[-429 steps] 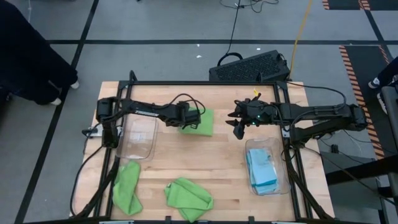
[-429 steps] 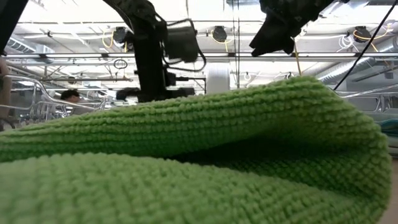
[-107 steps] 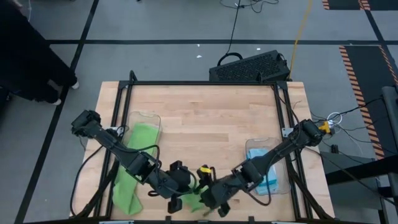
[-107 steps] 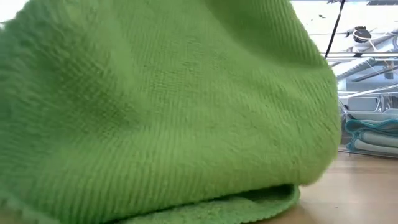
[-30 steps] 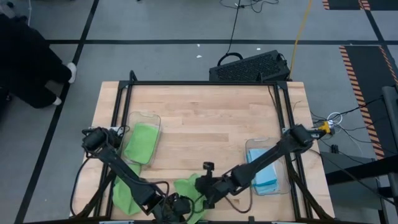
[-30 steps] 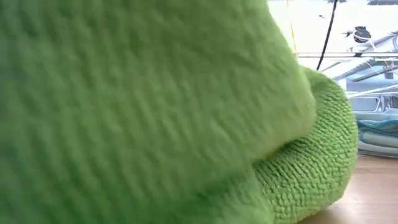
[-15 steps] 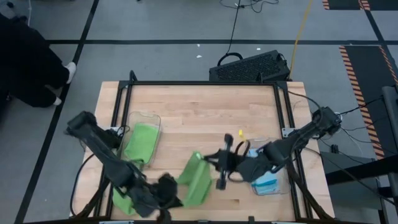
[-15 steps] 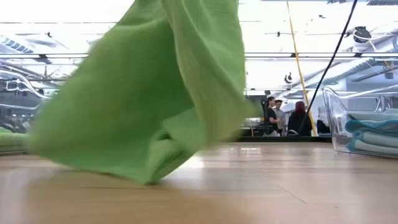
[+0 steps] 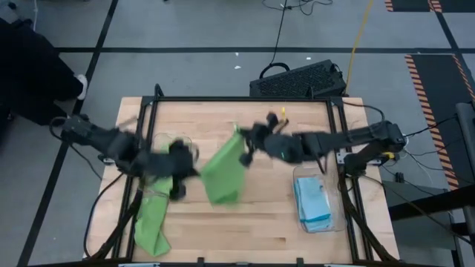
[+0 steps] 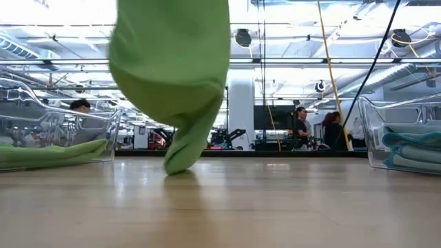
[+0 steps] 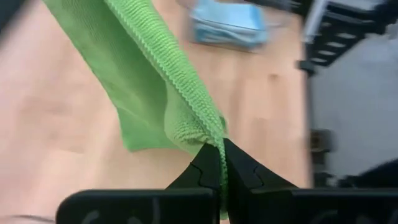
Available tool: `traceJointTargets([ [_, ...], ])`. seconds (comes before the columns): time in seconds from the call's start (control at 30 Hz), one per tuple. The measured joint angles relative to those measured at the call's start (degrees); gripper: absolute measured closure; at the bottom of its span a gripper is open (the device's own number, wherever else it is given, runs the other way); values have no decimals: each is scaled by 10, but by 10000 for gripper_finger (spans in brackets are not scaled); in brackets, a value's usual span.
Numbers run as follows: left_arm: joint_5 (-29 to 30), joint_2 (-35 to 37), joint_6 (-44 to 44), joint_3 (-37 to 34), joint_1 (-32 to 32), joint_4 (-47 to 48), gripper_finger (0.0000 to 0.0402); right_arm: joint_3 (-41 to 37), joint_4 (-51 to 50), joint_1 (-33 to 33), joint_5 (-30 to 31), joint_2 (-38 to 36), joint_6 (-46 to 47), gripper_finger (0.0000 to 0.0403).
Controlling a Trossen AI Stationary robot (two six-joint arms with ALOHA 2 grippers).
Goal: Sort microfiber towel by color & place in baskets
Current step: Fold the right green microfiber towel
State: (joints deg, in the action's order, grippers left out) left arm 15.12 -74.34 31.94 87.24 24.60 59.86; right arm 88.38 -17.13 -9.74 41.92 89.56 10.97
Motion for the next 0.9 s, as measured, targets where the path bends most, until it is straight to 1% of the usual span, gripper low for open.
traceJointTargets([
  [0.07,-24,21,-65,0,-67,16,399,0,33,49,-3,0,-42,402],
  [0.13,-51,39,-134,0,-147,22,398,0,76,100,-12,0,-86,403],
  [0.27,-113,62,-273,2,-331,18,399,0,155,193,-70,-1,-142,403],
  [0.33,-126,63,-342,9,-413,10,399,0,176,228,-91,-7,-155,403],
  [0.4,-142,61,-391,16,-473,-4,398,0,188,252,-105,-15,-158,403],
  [0.47,-170,60,-405,22,-507,-17,399,0,179,264,-119,-24,-154,403],
  [0.53,-197,59,-399,22,-519,-13,399,0,157,266,-139,-33,-150,403],
  [0.63,-223,59,-368,17,-503,-13,397,0,89,260,-144,-43,-148,403],
  [0.7,-229,59,-337,7,-479,-13,397,0,8,253,-142,-47,-123,403],
  [0.8,-232,50,-287,-20,-430,-21,399,-7,-104,246,-146,-47,-46,403],
  [0.9,-233,36,-218,-69,-375,-48,397,-54,-153,230,-150,-55,11,403],
])
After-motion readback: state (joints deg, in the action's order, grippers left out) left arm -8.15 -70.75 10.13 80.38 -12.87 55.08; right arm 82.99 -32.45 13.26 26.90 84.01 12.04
